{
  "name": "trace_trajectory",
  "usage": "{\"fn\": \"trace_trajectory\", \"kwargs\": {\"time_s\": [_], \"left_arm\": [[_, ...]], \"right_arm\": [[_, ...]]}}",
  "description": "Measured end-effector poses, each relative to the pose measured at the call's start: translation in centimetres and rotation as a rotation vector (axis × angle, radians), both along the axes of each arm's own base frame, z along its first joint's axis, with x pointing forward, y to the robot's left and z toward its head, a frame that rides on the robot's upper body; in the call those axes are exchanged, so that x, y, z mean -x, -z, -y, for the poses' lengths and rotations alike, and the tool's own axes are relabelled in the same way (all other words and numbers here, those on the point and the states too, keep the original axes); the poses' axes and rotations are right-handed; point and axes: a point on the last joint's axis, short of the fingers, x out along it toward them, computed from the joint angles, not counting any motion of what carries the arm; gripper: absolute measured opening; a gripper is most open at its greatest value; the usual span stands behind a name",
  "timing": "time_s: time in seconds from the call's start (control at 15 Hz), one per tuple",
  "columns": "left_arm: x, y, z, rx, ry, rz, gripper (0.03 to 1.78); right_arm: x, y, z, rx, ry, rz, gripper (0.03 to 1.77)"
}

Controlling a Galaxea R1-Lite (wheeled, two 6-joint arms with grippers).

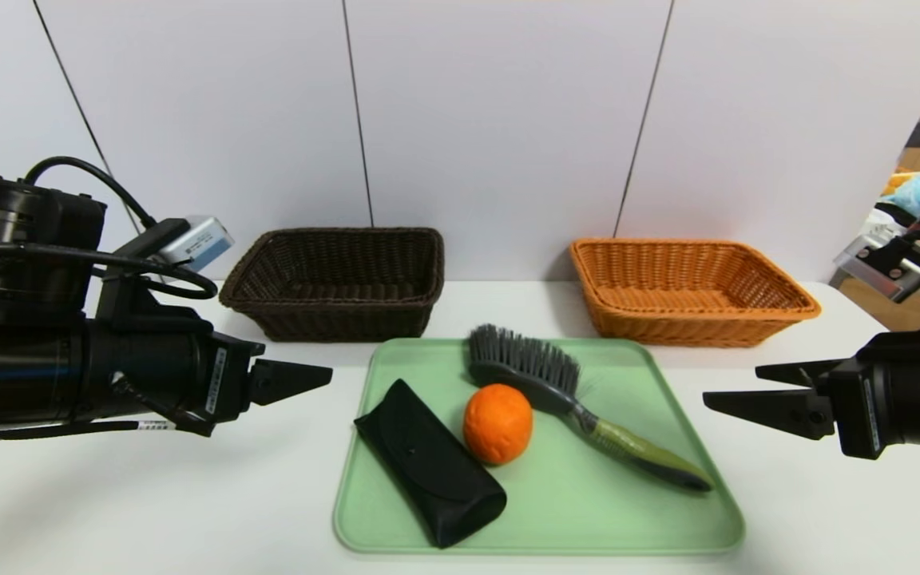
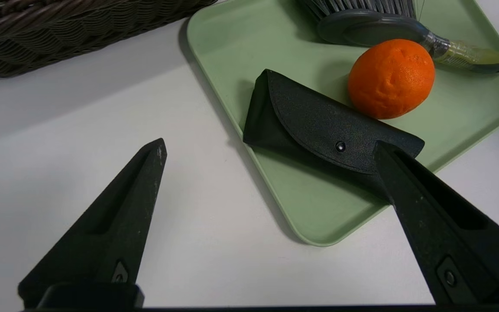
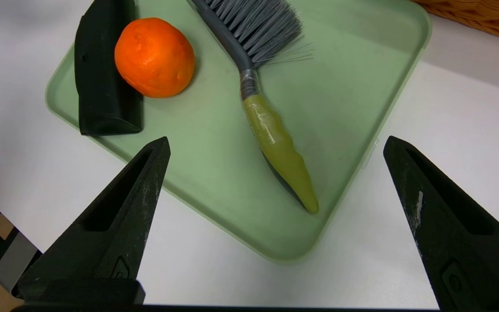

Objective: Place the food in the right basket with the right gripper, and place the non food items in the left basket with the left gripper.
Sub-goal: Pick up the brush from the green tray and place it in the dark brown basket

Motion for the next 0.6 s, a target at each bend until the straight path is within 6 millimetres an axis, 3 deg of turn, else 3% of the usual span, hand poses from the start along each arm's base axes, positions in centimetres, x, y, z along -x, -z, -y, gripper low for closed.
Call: {"fn": "trace_trajectory", "kwargs": {"time_s": [0.33,0.6], "left_arm": [[0.1,0.3,0.0,-0.002,0.000,-0.010,1.69],[0.1,0.3,0.0,-0.001,0.000,-0.011,1.69]], "right_arm": [[-0.5,0.1,-0.6,0.001,-0.029,-0.008,1.70],[-2.2,-0.1,-2.1,-0.014,-0.073,0.068,1.70]]}}
